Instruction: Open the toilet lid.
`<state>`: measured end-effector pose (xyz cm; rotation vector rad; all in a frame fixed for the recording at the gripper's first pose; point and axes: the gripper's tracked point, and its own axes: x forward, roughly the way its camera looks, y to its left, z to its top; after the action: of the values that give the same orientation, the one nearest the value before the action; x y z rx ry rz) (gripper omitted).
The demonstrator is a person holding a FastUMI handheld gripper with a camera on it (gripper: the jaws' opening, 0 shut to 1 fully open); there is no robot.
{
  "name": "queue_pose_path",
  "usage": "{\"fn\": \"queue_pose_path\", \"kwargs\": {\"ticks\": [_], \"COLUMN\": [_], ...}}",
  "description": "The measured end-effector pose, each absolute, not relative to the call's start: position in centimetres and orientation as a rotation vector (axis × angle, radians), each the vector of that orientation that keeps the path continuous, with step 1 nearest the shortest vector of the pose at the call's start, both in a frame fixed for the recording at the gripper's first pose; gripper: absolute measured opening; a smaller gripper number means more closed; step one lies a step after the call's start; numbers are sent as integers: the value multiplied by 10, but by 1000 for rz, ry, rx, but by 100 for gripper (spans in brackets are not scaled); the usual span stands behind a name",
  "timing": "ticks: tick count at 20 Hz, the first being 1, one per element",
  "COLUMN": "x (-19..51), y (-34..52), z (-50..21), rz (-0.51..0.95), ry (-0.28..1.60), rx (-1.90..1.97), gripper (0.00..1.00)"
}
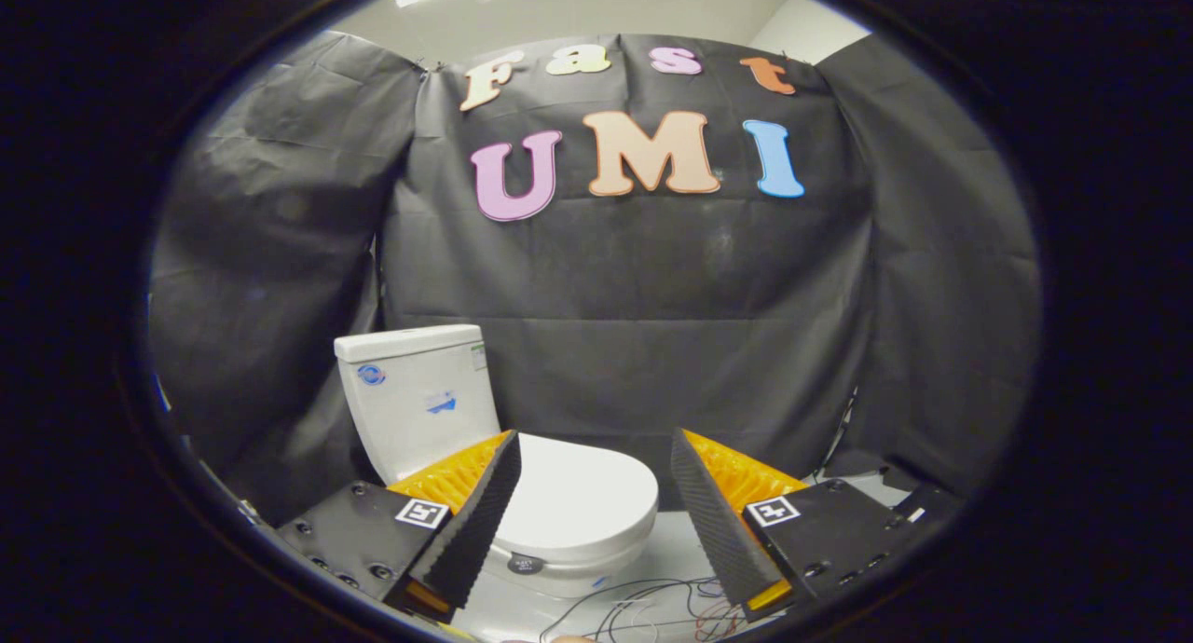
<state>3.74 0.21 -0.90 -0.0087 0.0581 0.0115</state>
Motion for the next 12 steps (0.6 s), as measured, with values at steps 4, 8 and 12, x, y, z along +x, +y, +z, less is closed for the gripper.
{"fn": "queue_pose_path", "kwargs": {"ticks": [4, 8, 12], "x": [61, 96, 120], "y": [14, 40, 66], "z": [-15, -6, -10], "rz": [52, 104, 79], "ry": [67, -10, -118], "rx": [-10, 55, 250], "gripper": [100, 99, 95]}}
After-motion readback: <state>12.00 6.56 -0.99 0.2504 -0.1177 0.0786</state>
